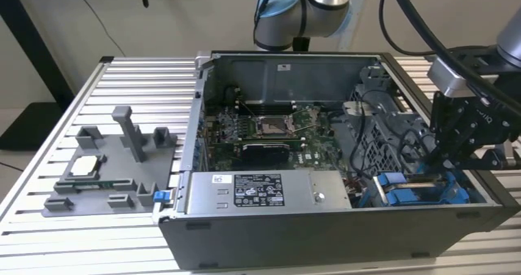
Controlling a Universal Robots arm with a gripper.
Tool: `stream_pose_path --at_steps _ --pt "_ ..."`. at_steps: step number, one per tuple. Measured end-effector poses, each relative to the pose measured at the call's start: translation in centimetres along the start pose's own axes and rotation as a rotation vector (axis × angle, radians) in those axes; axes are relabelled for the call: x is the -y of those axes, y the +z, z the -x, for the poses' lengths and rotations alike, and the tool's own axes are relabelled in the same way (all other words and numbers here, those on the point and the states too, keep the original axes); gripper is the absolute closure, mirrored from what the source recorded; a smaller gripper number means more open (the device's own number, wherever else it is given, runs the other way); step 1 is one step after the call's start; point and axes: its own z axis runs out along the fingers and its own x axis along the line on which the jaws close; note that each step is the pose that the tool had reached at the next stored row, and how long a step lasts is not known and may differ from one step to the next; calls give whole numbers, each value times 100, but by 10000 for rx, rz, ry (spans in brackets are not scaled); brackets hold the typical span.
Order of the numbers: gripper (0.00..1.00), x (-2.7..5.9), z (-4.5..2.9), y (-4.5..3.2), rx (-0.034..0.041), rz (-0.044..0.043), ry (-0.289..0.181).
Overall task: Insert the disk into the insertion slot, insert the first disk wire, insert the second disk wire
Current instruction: 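Insert the first disk wire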
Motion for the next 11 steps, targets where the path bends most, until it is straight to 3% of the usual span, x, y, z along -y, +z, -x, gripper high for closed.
stream_pose_path --at_steps 11 --pt "100 2 -22 41 19 0 -1"
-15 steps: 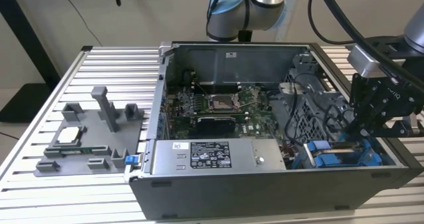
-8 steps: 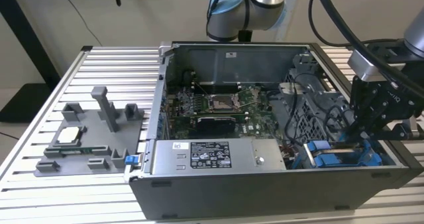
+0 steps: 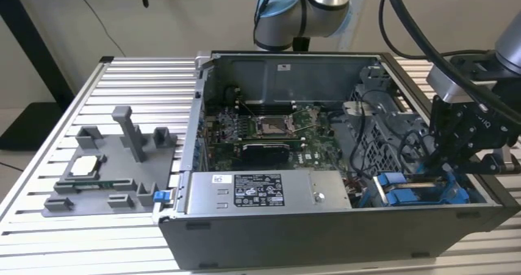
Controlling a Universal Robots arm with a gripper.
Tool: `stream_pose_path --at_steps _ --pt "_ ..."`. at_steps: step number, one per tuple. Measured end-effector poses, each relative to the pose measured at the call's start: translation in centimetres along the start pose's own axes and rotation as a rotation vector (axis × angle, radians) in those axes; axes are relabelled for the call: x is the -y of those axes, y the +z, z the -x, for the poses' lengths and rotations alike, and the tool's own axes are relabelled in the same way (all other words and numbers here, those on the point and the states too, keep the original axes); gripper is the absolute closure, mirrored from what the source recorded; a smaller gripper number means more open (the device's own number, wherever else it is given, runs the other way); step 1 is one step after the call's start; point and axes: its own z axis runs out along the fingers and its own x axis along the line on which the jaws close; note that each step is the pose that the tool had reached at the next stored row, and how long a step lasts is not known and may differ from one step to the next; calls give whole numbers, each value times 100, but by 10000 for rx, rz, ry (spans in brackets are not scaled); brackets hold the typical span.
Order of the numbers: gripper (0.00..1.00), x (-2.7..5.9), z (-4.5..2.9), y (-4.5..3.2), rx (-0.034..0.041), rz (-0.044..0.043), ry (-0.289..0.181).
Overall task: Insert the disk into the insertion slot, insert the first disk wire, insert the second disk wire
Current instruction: 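Insert the first disk wire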
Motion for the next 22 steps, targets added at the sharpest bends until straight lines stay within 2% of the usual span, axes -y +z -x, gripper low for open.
stream_pose_path --at_steps 7,17,20,22 --pt "100 2 0 8 56 1 0" --pt "100 6 -1 32 93 1 -2" --pt "100 9 -2 44 132 2 -2" --pt "100 11 -3 40 124 2 8"
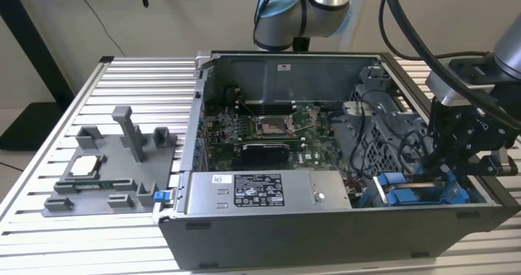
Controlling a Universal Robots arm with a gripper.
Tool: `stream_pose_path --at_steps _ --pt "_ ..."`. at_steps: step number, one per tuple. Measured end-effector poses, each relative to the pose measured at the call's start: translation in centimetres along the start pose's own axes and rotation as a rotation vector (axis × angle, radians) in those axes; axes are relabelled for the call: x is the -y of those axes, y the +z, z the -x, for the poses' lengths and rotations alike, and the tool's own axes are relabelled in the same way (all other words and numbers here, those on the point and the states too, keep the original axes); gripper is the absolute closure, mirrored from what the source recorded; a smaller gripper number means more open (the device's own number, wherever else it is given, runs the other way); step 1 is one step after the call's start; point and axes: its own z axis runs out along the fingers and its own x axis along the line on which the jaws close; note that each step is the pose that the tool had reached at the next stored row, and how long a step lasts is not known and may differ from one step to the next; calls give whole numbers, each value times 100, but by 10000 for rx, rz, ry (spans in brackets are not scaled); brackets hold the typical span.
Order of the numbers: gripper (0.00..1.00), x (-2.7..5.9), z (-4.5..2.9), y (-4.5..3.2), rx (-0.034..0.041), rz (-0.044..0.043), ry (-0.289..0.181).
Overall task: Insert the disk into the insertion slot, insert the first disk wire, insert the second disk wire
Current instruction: 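Insert the first disk wire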
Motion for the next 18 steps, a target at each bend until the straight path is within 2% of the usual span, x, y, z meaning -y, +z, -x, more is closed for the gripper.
stream_pose_path --at_steps 3,7,11,12,18 --pt "100 0 -1 3 -10 -2 23" --pt "100 2 -6 47 -17 -6 70" --pt "100 2 -9 69 3 -3 95" --pt "0 1 -8 51 10 3 96" --pt "0 -4 7 -224 -3 22 97"
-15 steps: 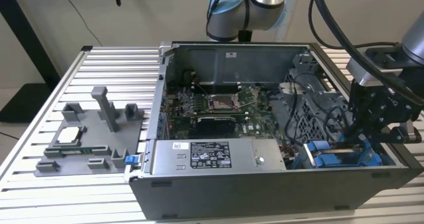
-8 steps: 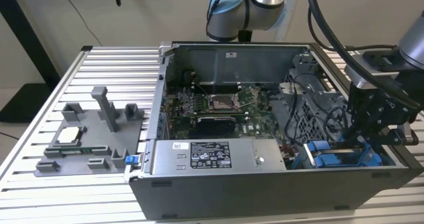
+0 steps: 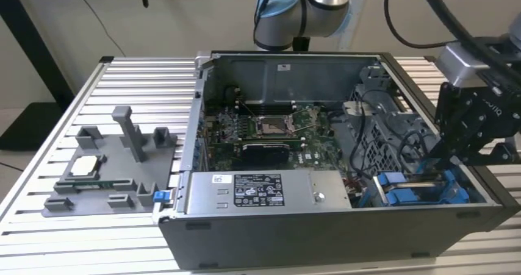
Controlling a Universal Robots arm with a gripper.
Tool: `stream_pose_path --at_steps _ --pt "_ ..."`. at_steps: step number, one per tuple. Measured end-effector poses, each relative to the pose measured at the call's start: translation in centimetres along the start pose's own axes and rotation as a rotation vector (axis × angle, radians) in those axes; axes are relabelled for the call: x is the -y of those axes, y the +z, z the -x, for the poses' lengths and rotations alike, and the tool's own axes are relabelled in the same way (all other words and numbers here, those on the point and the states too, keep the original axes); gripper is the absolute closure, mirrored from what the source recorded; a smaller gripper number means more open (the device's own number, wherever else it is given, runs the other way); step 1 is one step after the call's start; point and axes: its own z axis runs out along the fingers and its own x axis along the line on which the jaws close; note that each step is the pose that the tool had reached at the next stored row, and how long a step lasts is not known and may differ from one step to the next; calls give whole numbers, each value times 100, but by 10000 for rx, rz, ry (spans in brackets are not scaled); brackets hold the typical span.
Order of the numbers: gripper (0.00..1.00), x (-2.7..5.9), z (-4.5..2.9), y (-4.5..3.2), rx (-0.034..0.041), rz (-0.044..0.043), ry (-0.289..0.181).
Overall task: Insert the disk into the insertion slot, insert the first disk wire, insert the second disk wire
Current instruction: 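Insert the first disk wire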
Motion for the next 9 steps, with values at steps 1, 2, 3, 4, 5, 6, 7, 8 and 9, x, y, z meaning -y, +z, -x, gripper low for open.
stream_pose_path --at_steps 1,2,3,4,5,6,7,8,9 --pt "0 -1 2 -46 0 3 0" --pt "0 -2 5 -93 -1 5 0" --pt "0 -3 7 -131 0 7 0" --pt "0 -4 9 -164 -1 14 0" --pt "0 -4 10 -187 -1 24 0" --pt "0 -4 11 -200 -2 32 1" --pt "0 -5 11 -207 0 37 2" --pt "0 -5 11 -208 1 38 3" --pt "0 -5 11 -208 2 38 4"
